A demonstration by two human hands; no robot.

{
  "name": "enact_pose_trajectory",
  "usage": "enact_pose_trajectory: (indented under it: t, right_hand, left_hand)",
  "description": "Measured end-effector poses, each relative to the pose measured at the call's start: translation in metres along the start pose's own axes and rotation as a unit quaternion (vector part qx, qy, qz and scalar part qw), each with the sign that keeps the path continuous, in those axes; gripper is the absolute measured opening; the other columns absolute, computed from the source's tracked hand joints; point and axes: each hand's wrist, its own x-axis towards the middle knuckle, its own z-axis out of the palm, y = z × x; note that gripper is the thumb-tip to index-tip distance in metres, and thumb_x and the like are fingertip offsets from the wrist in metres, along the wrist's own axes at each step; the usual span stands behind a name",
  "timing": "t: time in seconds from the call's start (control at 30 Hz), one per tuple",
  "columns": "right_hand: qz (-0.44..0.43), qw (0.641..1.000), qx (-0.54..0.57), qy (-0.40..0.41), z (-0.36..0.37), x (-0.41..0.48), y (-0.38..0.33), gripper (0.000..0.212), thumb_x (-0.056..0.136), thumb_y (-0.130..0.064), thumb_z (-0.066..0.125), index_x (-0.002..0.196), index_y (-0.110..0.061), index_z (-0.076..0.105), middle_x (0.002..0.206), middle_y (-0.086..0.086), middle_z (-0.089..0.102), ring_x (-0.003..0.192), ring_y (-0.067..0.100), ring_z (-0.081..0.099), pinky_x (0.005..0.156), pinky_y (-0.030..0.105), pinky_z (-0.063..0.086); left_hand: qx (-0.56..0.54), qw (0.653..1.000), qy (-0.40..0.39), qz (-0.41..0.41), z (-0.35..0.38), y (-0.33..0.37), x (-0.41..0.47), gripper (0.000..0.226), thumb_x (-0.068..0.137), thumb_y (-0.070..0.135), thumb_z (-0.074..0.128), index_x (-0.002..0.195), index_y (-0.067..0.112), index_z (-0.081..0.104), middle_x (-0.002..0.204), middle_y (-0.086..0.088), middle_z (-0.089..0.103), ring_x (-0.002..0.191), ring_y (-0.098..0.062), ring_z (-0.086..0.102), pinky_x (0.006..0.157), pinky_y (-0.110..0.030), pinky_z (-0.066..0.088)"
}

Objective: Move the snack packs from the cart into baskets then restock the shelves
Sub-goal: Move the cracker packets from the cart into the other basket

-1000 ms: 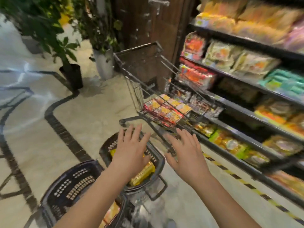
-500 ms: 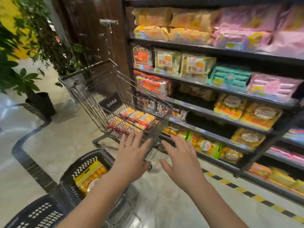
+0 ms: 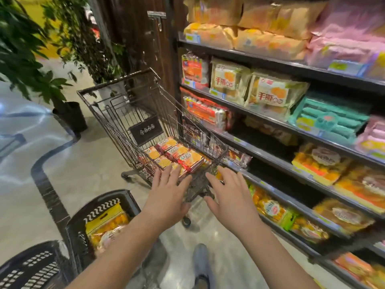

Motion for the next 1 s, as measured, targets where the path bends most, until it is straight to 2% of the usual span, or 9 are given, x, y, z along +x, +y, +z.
enact_pose_trajectory:
  t: [0.3, 0.53, 0.77, 1.0]
  right_hand:
    - [-0.080, 0.993, -0.039, -0.083, 0.033, 0.191, 0.058, 0.064, 0.098, -0.046, 0.055, 0.156, -0.033, 0.031, 0.162, 0.004, 0.026, 0.151, 0.025, 0.019, 0.125, 0.047, 0.008]
    - [-0.129, 0.982, -0.024, -0.136, 0.055, 0.286, 0.077, 0.062, 0.099, -0.041, 0.055, 0.156, -0.033, 0.031, 0.161, 0.007, 0.030, 0.150, 0.027, 0.024, 0.123, 0.045, 0.018]
    - [-0.222, 0.952, -0.038, -0.207, 0.090, 0.366, 0.090, 0.060, 0.101, -0.044, 0.047, 0.157, -0.034, 0.025, 0.165, 0.006, 0.020, 0.152, 0.027, 0.016, 0.126, 0.046, 0.012]
    - [-0.260, 0.929, -0.024, -0.264, 0.111, 0.439, 0.112, 0.062, 0.103, -0.042, 0.044, 0.160, -0.029, 0.022, 0.167, 0.006, 0.016, 0.153, 0.026, 0.012, 0.127, 0.044, 0.008]
  left_hand:
    - [-0.049, 0.995, -0.046, -0.078, 0.029, -0.051, 0.148, 0.079, 0.100, 0.058, 0.048, 0.163, 0.032, 0.009, 0.172, -0.009, -0.007, 0.158, -0.035, -0.008, 0.126, -0.055, -0.008]
    - [-0.078, 0.985, -0.091, -0.127, 0.030, -0.082, 0.226, 0.081, 0.100, 0.057, 0.049, 0.164, 0.031, 0.007, 0.172, -0.010, -0.011, 0.157, -0.037, -0.011, 0.126, -0.059, -0.005]
    - [-0.102, 0.968, -0.118, -0.197, 0.042, -0.088, 0.275, 0.083, 0.099, 0.054, 0.053, 0.164, 0.029, 0.009, 0.172, -0.012, -0.010, 0.157, -0.036, -0.010, 0.125, -0.056, -0.010]
    - [-0.124, 0.941, -0.122, -0.289, 0.055, -0.079, 0.323, 0.080, 0.100, 0.053, 0.049, 0.164, 0.029, 0.008, 0.172, -0.010, -0.010, 0.158, -0.035, -0.009, 0.127, -0.056, -0.004]
